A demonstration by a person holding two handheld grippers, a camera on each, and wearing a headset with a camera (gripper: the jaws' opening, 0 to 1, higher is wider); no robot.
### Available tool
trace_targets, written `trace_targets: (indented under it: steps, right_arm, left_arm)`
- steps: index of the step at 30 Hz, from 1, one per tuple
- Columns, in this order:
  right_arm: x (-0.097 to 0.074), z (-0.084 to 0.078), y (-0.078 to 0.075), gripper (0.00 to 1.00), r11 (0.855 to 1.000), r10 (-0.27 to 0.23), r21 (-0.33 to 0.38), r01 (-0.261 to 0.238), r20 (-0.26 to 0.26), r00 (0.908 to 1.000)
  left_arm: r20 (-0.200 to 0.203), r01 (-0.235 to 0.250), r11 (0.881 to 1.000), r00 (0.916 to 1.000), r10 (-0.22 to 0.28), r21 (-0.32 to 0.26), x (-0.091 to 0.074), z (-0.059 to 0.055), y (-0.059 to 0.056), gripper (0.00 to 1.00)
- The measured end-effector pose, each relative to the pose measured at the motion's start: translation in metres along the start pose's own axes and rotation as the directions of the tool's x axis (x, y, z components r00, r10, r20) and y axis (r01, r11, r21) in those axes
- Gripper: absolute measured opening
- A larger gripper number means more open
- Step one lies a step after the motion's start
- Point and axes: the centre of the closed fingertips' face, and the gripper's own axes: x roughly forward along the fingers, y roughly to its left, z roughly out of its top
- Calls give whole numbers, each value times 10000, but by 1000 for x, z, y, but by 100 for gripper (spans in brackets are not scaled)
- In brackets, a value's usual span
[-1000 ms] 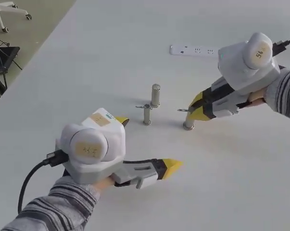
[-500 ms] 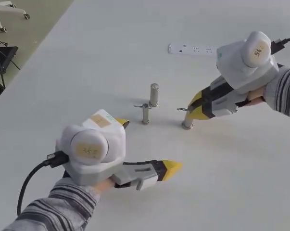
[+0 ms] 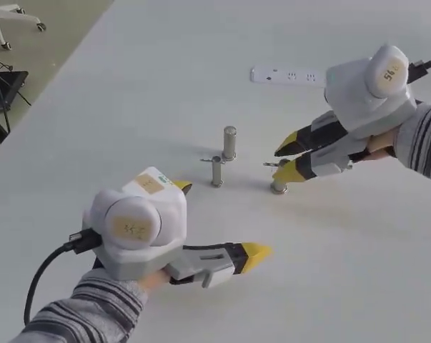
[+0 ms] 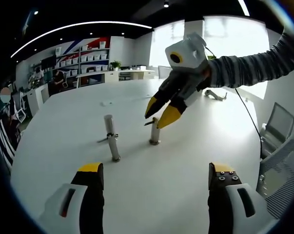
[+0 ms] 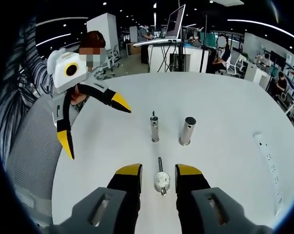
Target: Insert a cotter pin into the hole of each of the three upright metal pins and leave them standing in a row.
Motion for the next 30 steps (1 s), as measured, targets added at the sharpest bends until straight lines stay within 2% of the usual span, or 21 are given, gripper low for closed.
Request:
trace_targets:
  steps: [3,5,7,12,17,21,26,30]
  right_arm:
    - [0,12,-6,26,9992,-381,128,374,592,9975]
    - [2,16,-8,26,9975,-501,529,462,751,9959]
    - [3,19,-10,25,9962,-677,608,627,837,9942]
    - [12,33,-20,25,9869,-1360,1050,1222,1366,9812]
    - [23,39,-30,26,9799,-1775,1207,1588,1638,9704]
    - [34,41,-36,27,9742,-1979,1423,1750,1676,9658]
    - [46,38,-39,27,9711,-2151,1371,1952,1491,9651]
    - [54,40,-45,27,9666,-2338,1444,2117,1591,9592]
  left_arm:
    - [118,-77,10000,9999,76,49,-2,2,2,88]
    - [138,-128,9999,9998,127,45,-3,2,2,89]
    - [151,-165,9999,9998,164,37,-3,2,3,89]
    - [250,-195,9998,9995,196,-36,-4,4,4,89]
    - [287,-250,9996,9993,252,-97,-5,5,5,89]
    - [297,-310,9994,9991,315,-169,-5,5,8,88]
    - [305,-390,9988,9987,399,-299,-6,4,9,88]
    - [320,-421,9982,9985,435,-419,-6,3,9,88]
